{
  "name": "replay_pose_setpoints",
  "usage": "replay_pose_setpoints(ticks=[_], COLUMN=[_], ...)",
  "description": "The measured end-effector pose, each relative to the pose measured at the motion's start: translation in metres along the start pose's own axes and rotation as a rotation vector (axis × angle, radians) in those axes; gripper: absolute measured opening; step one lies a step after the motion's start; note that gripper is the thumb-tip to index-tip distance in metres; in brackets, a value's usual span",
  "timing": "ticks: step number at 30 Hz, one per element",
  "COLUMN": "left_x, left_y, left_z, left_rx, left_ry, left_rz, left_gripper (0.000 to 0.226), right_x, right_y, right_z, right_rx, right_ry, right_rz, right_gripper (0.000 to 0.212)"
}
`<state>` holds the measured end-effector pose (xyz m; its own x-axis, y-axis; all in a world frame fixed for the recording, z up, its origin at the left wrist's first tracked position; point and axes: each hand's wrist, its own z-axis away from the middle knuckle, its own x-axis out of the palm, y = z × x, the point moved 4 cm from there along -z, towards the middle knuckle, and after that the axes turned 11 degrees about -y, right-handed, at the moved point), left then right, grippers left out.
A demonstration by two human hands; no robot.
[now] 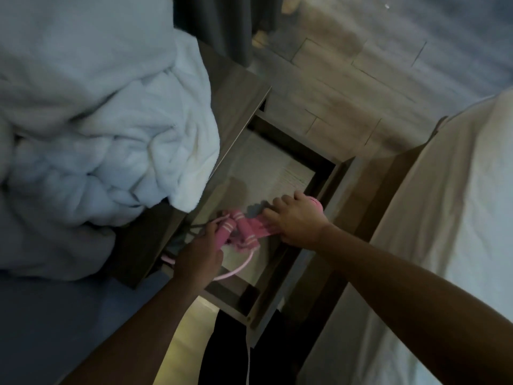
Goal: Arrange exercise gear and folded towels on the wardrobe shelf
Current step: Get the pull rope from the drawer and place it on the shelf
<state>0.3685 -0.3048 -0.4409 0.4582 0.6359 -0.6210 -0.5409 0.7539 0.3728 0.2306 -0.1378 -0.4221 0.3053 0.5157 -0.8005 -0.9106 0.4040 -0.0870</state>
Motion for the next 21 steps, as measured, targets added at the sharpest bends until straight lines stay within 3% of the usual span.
replay_pose_setpoints(ticks=[4,7,11,14,18,21], left_x=[-0.024,-0.033,-0.034,-0.033,-0.028,-0.023], left_y=[0.034,0.053,0.070,0.078,0.075,0.066], left_z=[0.041,0.068,0.083,0.080,0.072,0.068], left_rx=[0.058,0.117,0.122,0.150,0.157,0.089], left_ry=[0.091,0.138,0.160,0.182,0.176,0.102], left_rz=[0.160,0.239,0.167,0.133,0.112,0.136], left_gripper=[0.038,0.043,0.034,0.028,0.032,0.035], right_x=[-0.009,-0.001,0.027,0.050,0.066,0.070], right_y=[0.015,0.018,0.008,-0.003,-0.016,-0.025], right_z=[0.069,0.123,0.161,0.158,0.133,0.114], right_rx=[0.248,0.439,0.668,0.830,0.905,0.864], right_ry=[0.068,0.151,0.271,0.335,0.423,0.309], right_rz=[-0.224,-0.528,-1.131,-1.675,-2.209,-2.447], right_gripper=[0.056,0.048,0.033,0.045,0.049,0.049])
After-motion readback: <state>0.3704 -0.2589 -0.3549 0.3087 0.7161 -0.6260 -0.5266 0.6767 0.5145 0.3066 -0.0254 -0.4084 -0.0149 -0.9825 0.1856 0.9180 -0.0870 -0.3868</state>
